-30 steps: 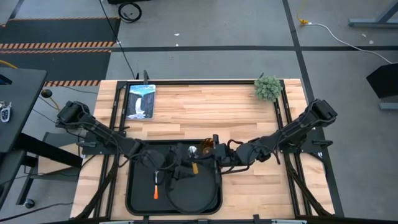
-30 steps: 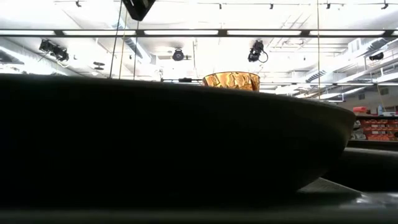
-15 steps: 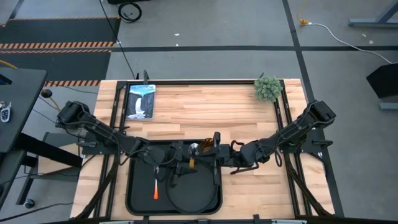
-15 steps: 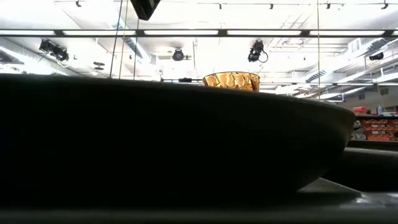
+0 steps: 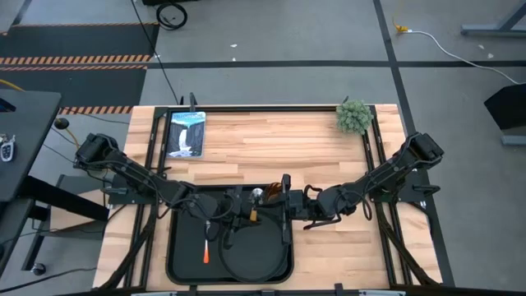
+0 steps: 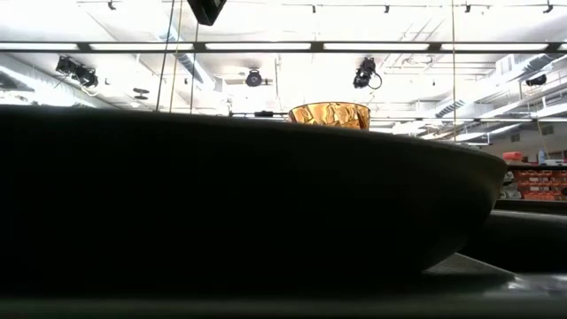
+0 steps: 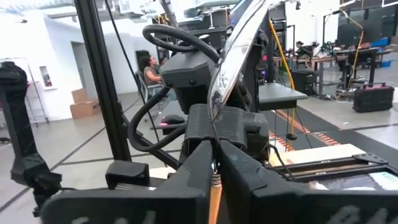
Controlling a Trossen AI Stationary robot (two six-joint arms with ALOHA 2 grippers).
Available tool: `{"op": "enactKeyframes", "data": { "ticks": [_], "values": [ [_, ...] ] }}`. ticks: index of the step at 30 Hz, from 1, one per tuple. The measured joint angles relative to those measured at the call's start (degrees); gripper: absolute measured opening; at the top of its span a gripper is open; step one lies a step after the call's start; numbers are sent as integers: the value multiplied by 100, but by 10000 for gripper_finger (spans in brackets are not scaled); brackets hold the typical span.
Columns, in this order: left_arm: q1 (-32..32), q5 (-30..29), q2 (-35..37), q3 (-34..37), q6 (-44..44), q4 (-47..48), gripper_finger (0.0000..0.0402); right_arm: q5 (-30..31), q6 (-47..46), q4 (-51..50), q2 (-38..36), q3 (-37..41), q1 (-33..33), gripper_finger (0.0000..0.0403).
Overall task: Pick and place plate/cup/fork/spoon on tray
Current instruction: Put the yellow spoon to the left of the orange fork on the black serving tray
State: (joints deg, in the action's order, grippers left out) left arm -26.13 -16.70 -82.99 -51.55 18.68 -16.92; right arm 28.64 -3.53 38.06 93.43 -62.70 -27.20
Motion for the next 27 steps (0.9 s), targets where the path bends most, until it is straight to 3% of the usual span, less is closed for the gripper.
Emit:
{"op": "enactKeyframes", "data": {
  "ticks": [7, 13, 18, 22, 27],
  "values": [
    [-30, -22, 166, 0, 40, 149, 30, -6, -143, -100, -22, -7, -61, 92],
    [-66, -475, 694, -15, 434, 1469, 30, 112, -151, -632, -42, 0, -179, 127],
    [-213, -344, 1093, -13, 1877, 3430, 30, 487, -414, -1744, -68, 0, -203, 132],
    [-557, 267, 1112, 0, 3500, 5183, 40, 490, -407, -2157, -70, 0, -153, 131],
    [-1349, 899, 1019, 0, 5528, 6374, 36, 499, 54, -2265, -74, 0, -109, 131]
  ]
}}
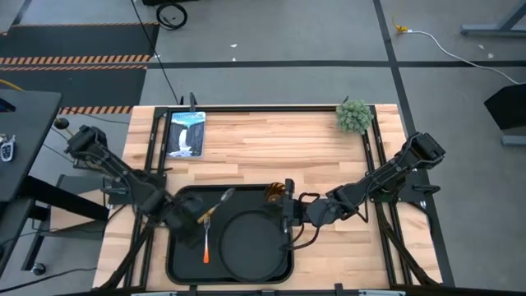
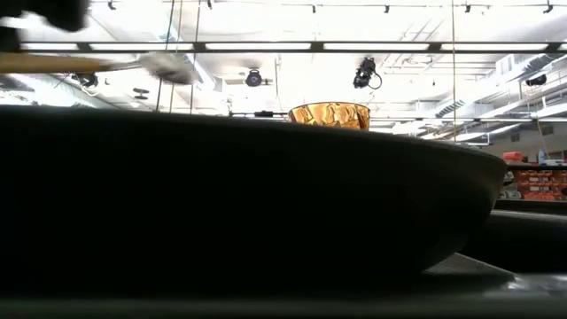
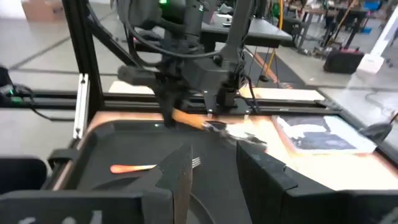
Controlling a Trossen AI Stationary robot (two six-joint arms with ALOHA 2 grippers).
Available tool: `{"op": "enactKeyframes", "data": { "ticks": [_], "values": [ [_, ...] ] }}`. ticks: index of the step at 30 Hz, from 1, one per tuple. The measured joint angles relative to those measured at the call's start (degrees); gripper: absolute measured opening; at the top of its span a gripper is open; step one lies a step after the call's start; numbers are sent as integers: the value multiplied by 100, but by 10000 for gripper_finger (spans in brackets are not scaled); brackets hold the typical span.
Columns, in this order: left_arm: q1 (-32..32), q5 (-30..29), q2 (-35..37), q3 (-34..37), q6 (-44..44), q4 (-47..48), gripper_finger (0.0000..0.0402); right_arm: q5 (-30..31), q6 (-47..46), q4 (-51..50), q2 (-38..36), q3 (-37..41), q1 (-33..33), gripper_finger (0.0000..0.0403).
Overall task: Pick and place plate/cup/fork/spoon on tray
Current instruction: Put the yellow spoon to the left of the orange fork on the black serving tray
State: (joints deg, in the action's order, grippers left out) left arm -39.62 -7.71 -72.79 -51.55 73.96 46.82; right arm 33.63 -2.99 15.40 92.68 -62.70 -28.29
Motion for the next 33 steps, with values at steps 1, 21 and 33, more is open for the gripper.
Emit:
{"op": "enactKeyframes", "data": {
  "ticks": [1, 21, 33],
  "values": [
    [-160, 93, 4, -2, 377, 94, 33, -1, 108, -7, 0, 0, -1, 130],
    [-1746, 1704, -1254, -218, 4659, 411, 32, -123, 305, -763, 0, 0, 31, 130],
    [-1685, 1816, -3066, -2441, 4839, 2278, 32, -954, 170, -780, 0, 0, -34, 130]
  ]
}}
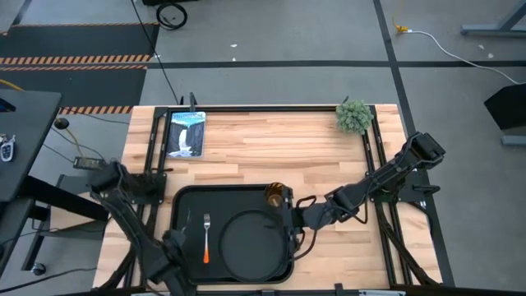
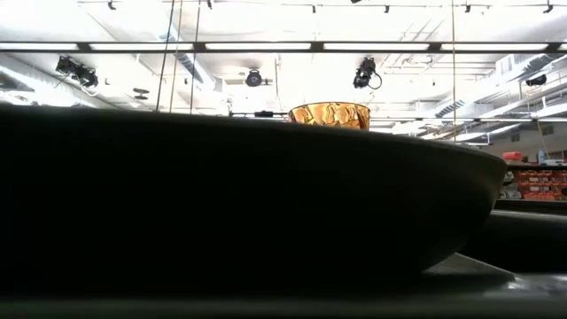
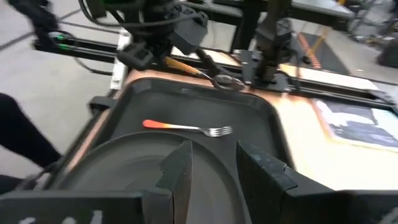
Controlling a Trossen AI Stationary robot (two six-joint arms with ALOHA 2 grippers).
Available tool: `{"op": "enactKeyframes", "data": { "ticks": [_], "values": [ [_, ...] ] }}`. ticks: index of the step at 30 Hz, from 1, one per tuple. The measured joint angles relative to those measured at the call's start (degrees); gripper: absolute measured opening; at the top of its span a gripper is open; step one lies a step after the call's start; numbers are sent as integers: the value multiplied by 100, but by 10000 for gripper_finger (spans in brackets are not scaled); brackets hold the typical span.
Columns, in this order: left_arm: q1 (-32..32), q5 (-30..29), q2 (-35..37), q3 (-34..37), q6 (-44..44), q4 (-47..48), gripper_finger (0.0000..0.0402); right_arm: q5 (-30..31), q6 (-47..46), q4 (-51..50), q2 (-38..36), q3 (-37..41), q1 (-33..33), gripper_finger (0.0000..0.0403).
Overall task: Pick and place plate/cup/fork/spoon on tray
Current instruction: Put the yellow spoon to the left of the orange fork on the black serving tray
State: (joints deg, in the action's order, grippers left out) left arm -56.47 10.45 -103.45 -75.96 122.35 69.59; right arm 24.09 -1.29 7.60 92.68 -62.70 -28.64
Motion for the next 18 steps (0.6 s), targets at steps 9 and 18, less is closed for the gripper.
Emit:
{"op": "enactKeyframes", "data": {
  "ticks": [9, 18],
  "values": [
    [322, -9, -1138, -764, -160, 30, 36, -323, 17, -151, 0, 0, -212, 130],
    [498, 278, -1417, -804, -212, 29, 37, -334, 1, -274, 2, 0, -412, 130]
  ]
}}
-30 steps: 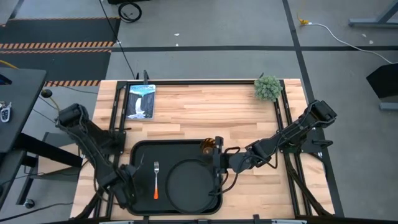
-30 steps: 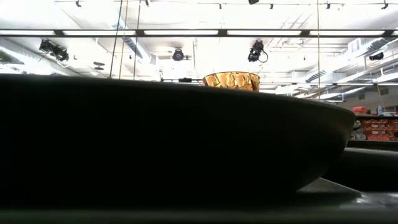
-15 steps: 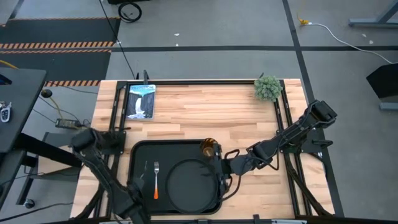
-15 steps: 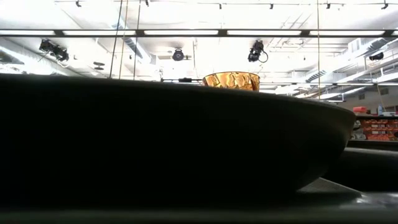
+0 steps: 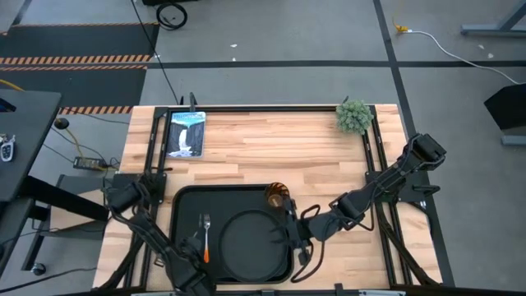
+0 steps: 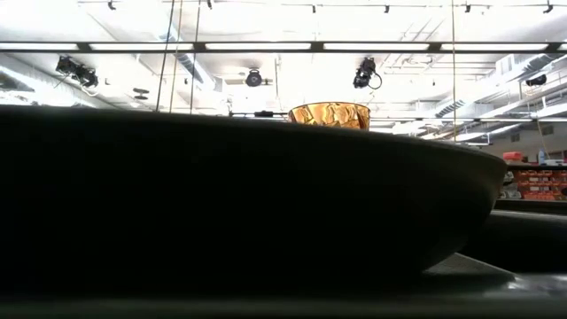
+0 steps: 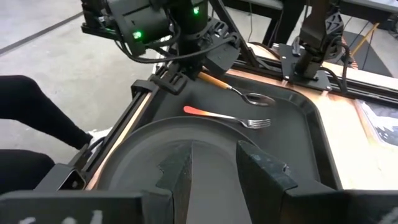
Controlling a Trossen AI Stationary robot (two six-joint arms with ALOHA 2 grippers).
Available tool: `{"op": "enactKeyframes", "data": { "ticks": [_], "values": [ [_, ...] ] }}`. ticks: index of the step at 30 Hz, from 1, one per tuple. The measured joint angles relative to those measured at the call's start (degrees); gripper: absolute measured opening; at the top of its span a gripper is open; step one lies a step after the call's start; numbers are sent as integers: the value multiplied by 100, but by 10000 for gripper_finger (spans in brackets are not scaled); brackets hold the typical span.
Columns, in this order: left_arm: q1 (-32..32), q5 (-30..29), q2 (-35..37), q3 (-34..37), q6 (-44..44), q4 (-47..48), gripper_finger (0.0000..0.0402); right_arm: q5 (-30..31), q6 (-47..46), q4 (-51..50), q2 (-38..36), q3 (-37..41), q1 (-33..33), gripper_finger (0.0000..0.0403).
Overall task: Pick and place plate/cup/fork/spoon on tray
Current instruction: Put the yellow spoon to the left of the orange fork on the black serving tray
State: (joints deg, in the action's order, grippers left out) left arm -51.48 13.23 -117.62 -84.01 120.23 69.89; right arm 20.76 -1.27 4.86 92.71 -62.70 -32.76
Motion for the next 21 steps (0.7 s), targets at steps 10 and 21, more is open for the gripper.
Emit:
{"op": "enactKeyframes", "data": {
  "ticks": [10, 21],
  "values": [
    [155, 159, -99, 0, -109, -18, 38, 4, 10, 21, 2, 0, -50, 130],
    [195, 59, -99, 2, -129, -72, 39, 4, -3, 26, 2, 0, -174, 130]
  ]
}}
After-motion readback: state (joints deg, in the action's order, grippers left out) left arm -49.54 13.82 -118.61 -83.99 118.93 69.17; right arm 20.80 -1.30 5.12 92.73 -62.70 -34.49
